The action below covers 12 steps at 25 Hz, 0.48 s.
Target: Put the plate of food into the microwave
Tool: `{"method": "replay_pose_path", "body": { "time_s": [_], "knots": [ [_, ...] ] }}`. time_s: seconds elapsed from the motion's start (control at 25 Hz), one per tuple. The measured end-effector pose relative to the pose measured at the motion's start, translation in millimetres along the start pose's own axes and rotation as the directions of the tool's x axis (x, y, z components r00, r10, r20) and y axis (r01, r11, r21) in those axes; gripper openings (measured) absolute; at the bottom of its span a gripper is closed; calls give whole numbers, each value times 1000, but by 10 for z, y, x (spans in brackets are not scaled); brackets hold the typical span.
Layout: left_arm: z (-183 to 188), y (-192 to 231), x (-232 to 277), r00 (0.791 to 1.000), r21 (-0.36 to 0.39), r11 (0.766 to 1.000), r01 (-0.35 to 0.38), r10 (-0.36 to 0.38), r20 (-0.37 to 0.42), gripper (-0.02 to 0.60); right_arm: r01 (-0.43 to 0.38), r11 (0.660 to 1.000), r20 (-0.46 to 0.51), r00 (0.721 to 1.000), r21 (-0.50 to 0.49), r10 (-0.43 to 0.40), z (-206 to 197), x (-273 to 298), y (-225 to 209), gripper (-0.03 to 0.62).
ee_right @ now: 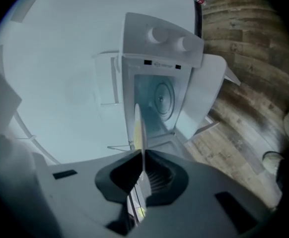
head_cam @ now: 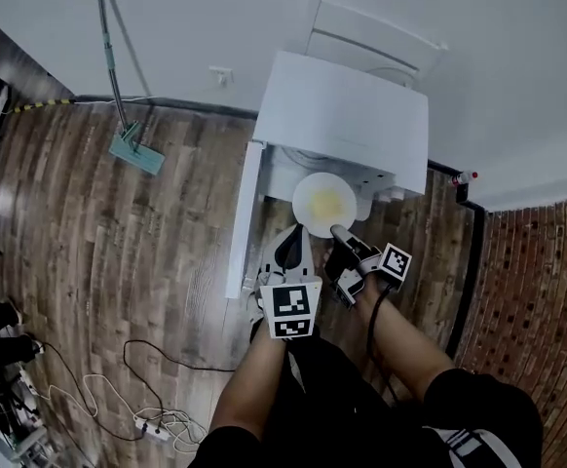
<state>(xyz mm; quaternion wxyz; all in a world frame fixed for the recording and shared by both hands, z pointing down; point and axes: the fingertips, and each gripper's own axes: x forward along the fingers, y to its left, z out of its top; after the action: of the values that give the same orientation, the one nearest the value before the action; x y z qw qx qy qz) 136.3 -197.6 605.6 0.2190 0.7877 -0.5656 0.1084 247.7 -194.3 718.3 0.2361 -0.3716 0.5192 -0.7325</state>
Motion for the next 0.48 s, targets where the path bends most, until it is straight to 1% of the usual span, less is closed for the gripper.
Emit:
{"method": "replay_pose_path", "body": {
  "time_s": [0.12,0.2,0.28,0.4,0.48],
  "knots": [
    [-242,153,151,1000,-5,1000,-9,9,20,-3,-1,1000,60,998,-9,2,354,310,-256,25],
    [-423,240,230,1000,0,1000,-12,12,11,-3,9,999,102,995,-35,-6,624,557,-405,25],
    [-579,302,289,1000,1,1000,-8,8,-5,-3,36,997,125,992,-65,-27,831,834,-520,25],
    [-706,326,387,1000,5,1000,6,-6,-14,-3,78,990,152,987,-114,-60,1074,1225,-600,25],
    [-753,337,423,1000,-3,1000,15,-15,-20,-3,83,988,177,982,-129,-60,1206,1431,-622,25]
  ]
}}
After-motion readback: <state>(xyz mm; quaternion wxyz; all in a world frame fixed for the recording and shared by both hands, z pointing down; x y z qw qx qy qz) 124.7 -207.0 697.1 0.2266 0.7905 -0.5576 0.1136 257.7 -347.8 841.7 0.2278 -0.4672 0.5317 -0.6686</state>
